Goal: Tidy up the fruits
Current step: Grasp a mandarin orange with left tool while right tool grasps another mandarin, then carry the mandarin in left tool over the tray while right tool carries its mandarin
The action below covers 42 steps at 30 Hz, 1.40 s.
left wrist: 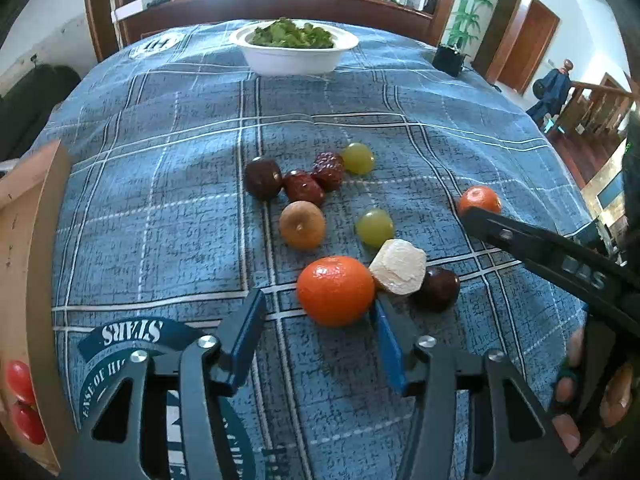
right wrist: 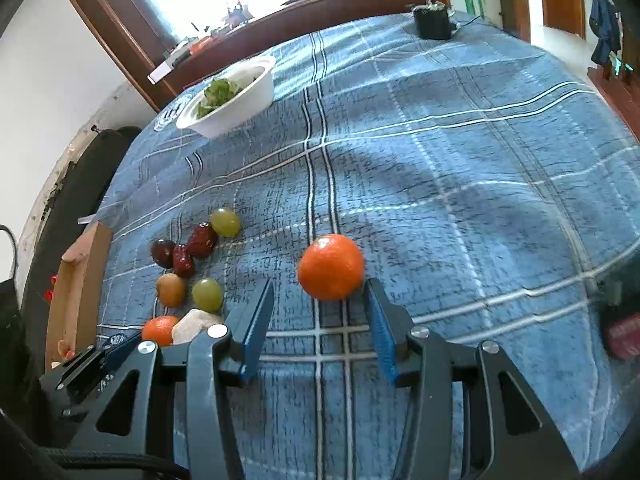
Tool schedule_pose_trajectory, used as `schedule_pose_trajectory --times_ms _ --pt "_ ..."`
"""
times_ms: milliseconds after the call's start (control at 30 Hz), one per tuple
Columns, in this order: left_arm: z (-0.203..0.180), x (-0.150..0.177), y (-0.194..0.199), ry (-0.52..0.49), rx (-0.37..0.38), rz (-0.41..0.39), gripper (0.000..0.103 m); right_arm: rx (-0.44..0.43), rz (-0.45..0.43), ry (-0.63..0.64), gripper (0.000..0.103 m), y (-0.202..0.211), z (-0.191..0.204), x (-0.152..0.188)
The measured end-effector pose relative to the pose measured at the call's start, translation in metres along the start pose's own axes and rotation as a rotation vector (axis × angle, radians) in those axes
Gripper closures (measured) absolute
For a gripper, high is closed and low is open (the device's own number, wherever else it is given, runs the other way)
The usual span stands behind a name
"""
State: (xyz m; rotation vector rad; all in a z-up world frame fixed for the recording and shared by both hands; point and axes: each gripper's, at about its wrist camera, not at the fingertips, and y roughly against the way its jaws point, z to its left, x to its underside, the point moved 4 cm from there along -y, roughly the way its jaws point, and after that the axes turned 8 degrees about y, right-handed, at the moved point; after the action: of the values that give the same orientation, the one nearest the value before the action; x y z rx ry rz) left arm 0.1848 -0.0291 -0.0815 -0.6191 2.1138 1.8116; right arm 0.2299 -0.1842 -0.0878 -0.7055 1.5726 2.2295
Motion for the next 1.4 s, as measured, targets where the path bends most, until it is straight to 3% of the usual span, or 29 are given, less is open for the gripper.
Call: schedule_pose_trajectory --times_ms 67,133,500,867,1400 --pt "-0.003 0.0 0.001 -0.007 0.023 -0.001 0.068 0.018 -0.016 0.021 0.055 -0.003 0.003 -0.003" --pt "-0.004 0.001 0.001 -0.006 0.027 0.0 0.068 0.047 -0.022 0.035 0.07 -0.004 0.003 -0.003" --pt "0.028 0.016 0.03 0.074 0.004 -0.027 0.069 -0.039 -0.063 0.062 0.07 0.037 0.029 0.02" --pt "0.071 0.029 0.083 0.142 -0.136 -0.136 0.069 -0.183 -0.086 0.187 0.069 0.071 0.11 0.037" --pt "0.111 0.041 0.116 0.205 -0.2 -0.2 0.069 -0.221 -0.063 0.301 0.069 0.075 0.174 0.057"
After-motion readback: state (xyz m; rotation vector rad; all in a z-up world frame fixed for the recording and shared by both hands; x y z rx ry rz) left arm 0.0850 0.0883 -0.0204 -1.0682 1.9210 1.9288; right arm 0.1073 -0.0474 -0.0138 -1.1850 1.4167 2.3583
